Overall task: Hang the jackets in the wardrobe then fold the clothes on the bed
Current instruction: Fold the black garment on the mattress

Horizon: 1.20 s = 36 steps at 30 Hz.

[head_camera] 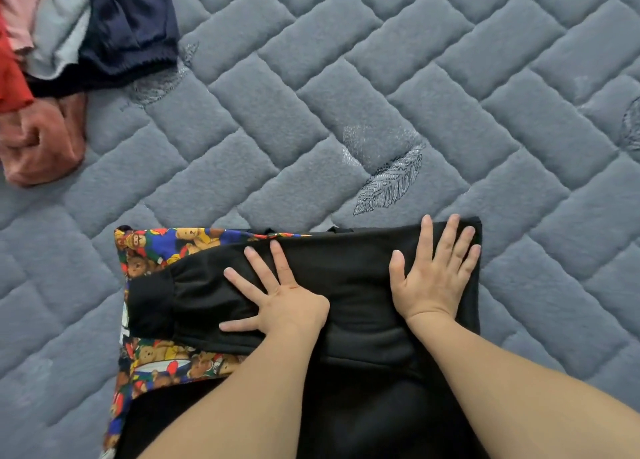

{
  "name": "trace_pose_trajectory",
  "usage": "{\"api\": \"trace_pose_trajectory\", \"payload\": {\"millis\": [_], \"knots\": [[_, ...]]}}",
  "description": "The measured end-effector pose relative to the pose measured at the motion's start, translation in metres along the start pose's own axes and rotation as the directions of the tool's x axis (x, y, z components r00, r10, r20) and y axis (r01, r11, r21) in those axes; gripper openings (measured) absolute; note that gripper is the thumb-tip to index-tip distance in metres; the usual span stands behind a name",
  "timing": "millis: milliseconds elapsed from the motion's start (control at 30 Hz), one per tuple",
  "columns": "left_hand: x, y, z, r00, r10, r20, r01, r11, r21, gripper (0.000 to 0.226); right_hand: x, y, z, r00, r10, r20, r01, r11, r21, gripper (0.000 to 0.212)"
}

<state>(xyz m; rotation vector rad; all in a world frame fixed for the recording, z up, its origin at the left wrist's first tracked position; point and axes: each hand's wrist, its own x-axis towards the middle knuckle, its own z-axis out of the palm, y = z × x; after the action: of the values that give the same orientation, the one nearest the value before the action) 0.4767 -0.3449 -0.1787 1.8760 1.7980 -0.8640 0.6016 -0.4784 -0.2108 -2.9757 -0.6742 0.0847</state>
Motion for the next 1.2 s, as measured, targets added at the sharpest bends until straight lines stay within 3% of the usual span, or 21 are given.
{"api": "trace_pose_trajectory", "payload": {"millis": [233,367,467,767,900,1067,1200], "knots": [[0.002,-0.025,0.007,0.966,0.247,-0.082,-0.242,0.968,0.06,0.117,-0.001,0.001,0.004,0.999,-0.001,-0.034,0.001,1.0,0.013,0.073],[0.008,-0.067,0.004,0.853,0.486,-0.192,-0.461,0.873,0.16,0.091,-0.004,0.0,0.004,0.999,0.001,-0.048,0.0,1.0,0.018,0.072],[-0.011,-0.114,0.026,0.768,0.58,-0.271,-0.526,0.813,0.252,0.074,-0.003,-0.002,0.003,0.999,-0.004,-0.053,0.005,1.0,0.011,0.072],[-0.008,-0.139,0.072,0.753,0.524,-0.398,-0.463,0.852,0.244,0.067,-0.009,0.0,0.0,0.993,-0.025,-0.117,0.031,0.998,0.047,0.069],[-0.003,-0.14,0.076,0.735,0.516,-0.44,-0.467,0.856,0.223,0.064,-0.045,0.003,-0.01,0.966,-0.187,-0.181,0.212,0.968,0.136,0.064],[-0.014,-0.154,0.078,0.776,0.514,-0.365,-0.484,0.857,0.177,0.064,-0.152,0.014,-0.008,0.921,-0.389,0.024,0.388,0.921,0.024,0.067],[-0.052,-0.212,0.107,0.847,0.474,-0.239,-0.447,0.88,0.161,0.064,-0.223,0.031,-0.008,0.947,-0.281,0.152,0.291,0.956,-0.043,0.073]]}}
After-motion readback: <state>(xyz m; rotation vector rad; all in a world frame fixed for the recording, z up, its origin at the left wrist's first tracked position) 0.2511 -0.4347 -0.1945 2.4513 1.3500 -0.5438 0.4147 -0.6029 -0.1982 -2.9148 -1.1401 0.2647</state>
